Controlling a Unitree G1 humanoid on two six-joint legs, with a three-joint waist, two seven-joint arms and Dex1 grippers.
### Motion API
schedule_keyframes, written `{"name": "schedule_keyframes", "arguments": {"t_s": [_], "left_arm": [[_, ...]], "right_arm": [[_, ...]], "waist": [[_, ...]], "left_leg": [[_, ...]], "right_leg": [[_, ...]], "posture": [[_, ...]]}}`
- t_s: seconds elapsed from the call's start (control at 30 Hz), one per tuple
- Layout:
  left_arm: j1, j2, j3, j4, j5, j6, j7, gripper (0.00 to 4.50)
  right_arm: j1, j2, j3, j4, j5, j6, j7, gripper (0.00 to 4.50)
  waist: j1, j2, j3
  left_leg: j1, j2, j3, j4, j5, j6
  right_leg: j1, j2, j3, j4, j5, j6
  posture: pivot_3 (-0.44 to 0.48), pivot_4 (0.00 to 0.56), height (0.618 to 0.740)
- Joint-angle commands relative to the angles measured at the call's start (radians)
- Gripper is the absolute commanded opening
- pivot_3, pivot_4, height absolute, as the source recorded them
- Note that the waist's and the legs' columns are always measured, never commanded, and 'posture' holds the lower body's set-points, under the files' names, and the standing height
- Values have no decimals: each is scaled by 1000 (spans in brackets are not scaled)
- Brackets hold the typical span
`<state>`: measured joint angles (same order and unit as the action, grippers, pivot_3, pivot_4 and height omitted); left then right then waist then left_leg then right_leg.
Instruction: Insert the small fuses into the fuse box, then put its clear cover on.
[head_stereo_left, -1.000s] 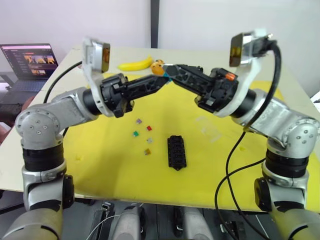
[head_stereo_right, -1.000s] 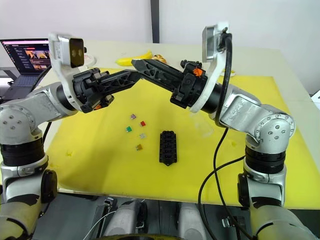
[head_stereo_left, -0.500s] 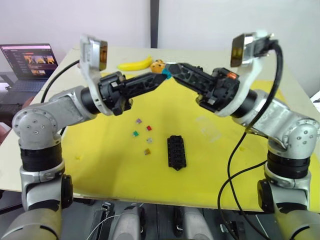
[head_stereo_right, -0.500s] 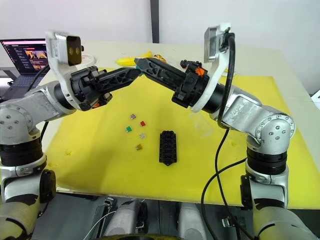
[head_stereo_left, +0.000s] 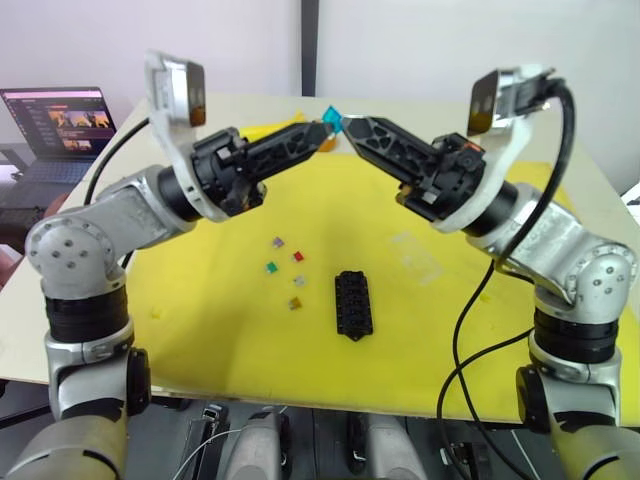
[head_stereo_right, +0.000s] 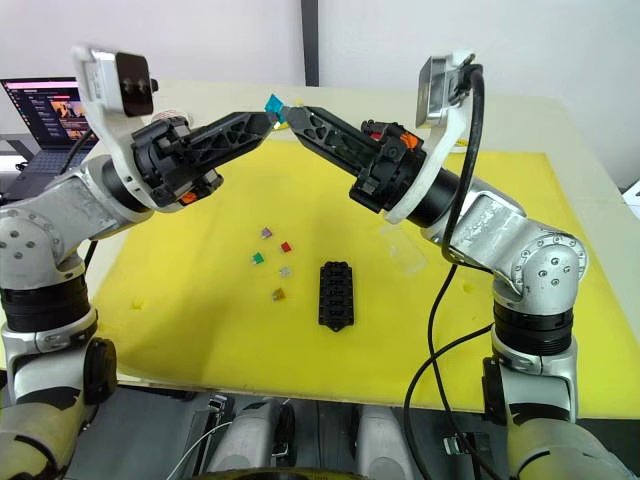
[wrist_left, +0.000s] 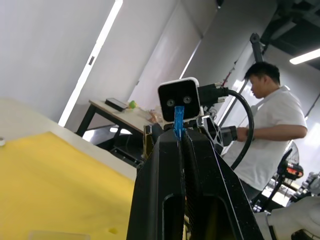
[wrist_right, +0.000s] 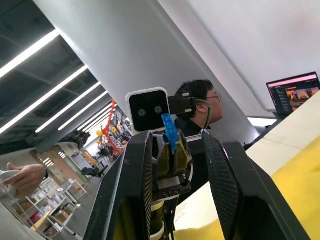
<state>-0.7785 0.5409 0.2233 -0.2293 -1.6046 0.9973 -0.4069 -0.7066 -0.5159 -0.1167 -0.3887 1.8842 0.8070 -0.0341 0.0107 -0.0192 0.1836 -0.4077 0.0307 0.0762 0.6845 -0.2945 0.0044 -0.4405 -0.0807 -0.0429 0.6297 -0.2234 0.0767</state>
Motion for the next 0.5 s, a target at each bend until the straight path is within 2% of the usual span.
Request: {"name": "schedule_keyframes", "arguments": {"t_s": [0.03,0.5], "left_arm": [[-20,0,17,-23,-25,-24,2,0],[-16,5,12,-23,-39,-21,15,0]], "right_arm": [[-2,8,0,-33,23,-23,-4,1606],[-10,15,17,-37,16,-39,2,1606]], "waist": [[0,0,0],[0,0,0]], "left_leg": [[0,0,0,0,0,0],[0,0,0,0,0,0]], "right_leg": [[0,0,0,0,0,0],[0,0,0,0,0,0]], "posture": [[0,150,737],[0,150,737]]}}
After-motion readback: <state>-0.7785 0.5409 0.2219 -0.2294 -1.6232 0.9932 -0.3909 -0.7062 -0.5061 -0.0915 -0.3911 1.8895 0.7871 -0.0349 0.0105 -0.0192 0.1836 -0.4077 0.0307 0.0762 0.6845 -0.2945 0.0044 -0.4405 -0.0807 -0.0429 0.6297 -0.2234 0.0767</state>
